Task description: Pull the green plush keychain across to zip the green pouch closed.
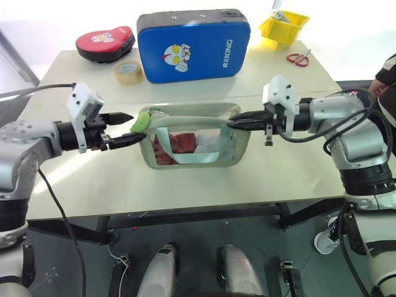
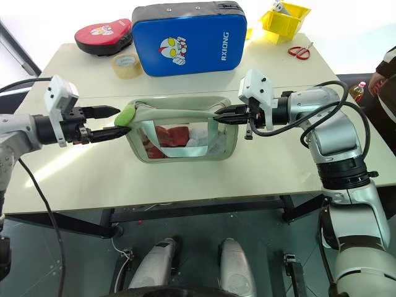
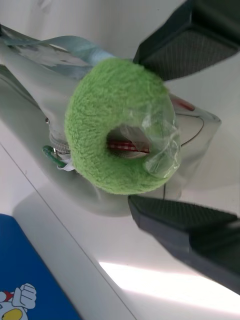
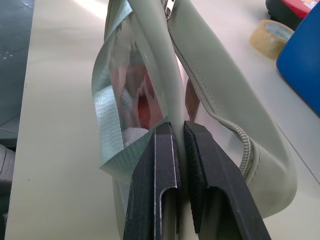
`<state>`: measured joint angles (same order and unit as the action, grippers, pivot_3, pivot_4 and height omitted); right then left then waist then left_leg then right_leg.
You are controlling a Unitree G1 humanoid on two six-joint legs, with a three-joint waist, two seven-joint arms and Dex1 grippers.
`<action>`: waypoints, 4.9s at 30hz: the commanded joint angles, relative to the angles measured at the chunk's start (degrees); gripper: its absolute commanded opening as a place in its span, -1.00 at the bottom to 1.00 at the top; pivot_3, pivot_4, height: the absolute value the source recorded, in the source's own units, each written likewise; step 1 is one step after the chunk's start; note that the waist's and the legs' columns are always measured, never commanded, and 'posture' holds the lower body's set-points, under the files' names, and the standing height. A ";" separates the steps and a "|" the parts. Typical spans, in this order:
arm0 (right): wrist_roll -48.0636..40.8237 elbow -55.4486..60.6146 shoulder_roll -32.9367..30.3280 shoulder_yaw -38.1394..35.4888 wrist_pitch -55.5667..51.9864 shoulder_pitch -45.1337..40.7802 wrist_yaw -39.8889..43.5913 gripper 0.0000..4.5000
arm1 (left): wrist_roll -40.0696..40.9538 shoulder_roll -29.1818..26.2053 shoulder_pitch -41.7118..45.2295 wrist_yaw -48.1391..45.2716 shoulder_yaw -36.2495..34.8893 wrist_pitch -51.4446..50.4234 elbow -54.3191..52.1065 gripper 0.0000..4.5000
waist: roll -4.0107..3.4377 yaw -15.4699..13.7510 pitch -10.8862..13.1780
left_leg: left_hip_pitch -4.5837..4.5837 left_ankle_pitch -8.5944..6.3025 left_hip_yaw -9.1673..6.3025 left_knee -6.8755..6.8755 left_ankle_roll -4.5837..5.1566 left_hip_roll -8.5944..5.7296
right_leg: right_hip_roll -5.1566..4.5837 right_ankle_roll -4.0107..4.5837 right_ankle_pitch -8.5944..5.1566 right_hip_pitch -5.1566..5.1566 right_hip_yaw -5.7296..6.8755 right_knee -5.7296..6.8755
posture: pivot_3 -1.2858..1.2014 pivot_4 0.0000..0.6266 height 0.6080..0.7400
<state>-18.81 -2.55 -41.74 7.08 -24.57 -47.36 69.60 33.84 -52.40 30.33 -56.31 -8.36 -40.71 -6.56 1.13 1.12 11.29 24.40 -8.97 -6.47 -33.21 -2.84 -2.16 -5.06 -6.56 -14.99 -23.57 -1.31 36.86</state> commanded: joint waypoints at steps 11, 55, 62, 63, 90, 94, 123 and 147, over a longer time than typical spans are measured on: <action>0.16 0.72 0.02 -1.37 1.10 -1.11 -0.56 -1.00 | -9.30 0.84 11.35 -1.31 4.41 11.63 3.50 -0.99 | 0.01 -0.26 0.00 | 0.01 0.00 -0.02 -0.05 0.00 -0.02 | 0.00 -0.01 0.00 0.01 0.01 0.02 | 0.03 -0.52 1.00; 1.37 -1.79 0.90 -1.02 2.75 -2.47 -0.10 -1.00 | -13.90 -0.12 3.76 -7.24 3.10 12.58 0.76 0.97 | 0.01 1.24 0.00 | -0.02 0.01 -0.13 -0.07 0.01 -0.02 | 0.03 -0.10 -0.04 0.01 0.05 0.26 | 0.03 -0.52 1.00; 1.67 -1.79 1.06 -1.04 2.51 -2.73 0.15 -1.00 | -13.70 3.28 3.96 -5.06 4.39 12.98 1.19 -0.06 | 0.01 1.31 0.00 | -0.02 0.01 -0.12 -0.06 0.01 -0.03 | 0.03 -0.10 -0.04 0.00 0.04 0.26 | 0.03 -0.52 1.00; 1.63 -1.74 1.04 -1.12 2.41 -2.70 0.13 -1.00 | -13.68 3.26 3.95 -5.10 4.49 12.79 1.10 -0.29 | 0.01 1.31 0.00 | -0.02 0.01 -0.12 -0.06 0.01 -0.03 | 0.03 -0.10 -0.04 0.00 0.04 0.27 | 0.03 -0.52 1.00; -0.19 -0.37 11.32 -0.20 -1.72 -10.99 -7.49 0.98 | -13.21 2.30 2.44 -3.61 4.31 9.52 -1.32 -1.00 | 0.00 1.57 0.00 | -0.05 0.01 -0.12 -0.01 0.01 0.00 | 0.05 -0.08 -0.04 -0.04 0.03 0.30 | 0.03 -0.52 1.00; 2.05 -0.03 17.64 2.74 -0.07 -10.44 -11.18 0.98 | -13.06 2.54 2.37 -3.13 4.68 9.42 -1.67 -1.00 | 0.01 1.29 -0.01 | -0.04 0.01 -0.13 -0.02 0.00 -0.02 | 0.04 -0.08 -0.03 -0.04 0.03 0.30 | 0.03 -0.52 1.00; 6.75 -9.43 20.89 0.31 4.48 -14.60 -15.62 -0.98 | -12.59 1.34 1.42 -2.60 4.12 9.02 -2.60 -1.00 | 0.01 1.40 -0.01 | -0.06 0.01 -0.15 -0.01 -0.01 -0.03 | 0.06 -0.08 -0.03 -0.04 0.04 0.34 | 0.03 -0.52 1.00; 8.15 -9.71 0.30 -13.31 -0.69 1.66 -26.42 -0.98 | -11.65 0.59 -0.35 -1.64 4.53 8.22 -3.71 -1.00 | 0.00 1.38 -0.01 | -0.07 0.01 -0.11 0.01 0.00 -0.03 | 0.03 -0.07 -0.04 -0.01 0.02 0.28 | 0.03 -0.52 1.00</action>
<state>-10.91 -13.66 -40.90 -3.17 -24.99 -45.93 46.12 22.54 -51.10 29.73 -57.84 -3.58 -32.22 -10.04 1.13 2.50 11.28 24.33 -8.95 -6.57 -33.19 -2.83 -2.19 -5.03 -6.62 -15.03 -23.57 -1.29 37.13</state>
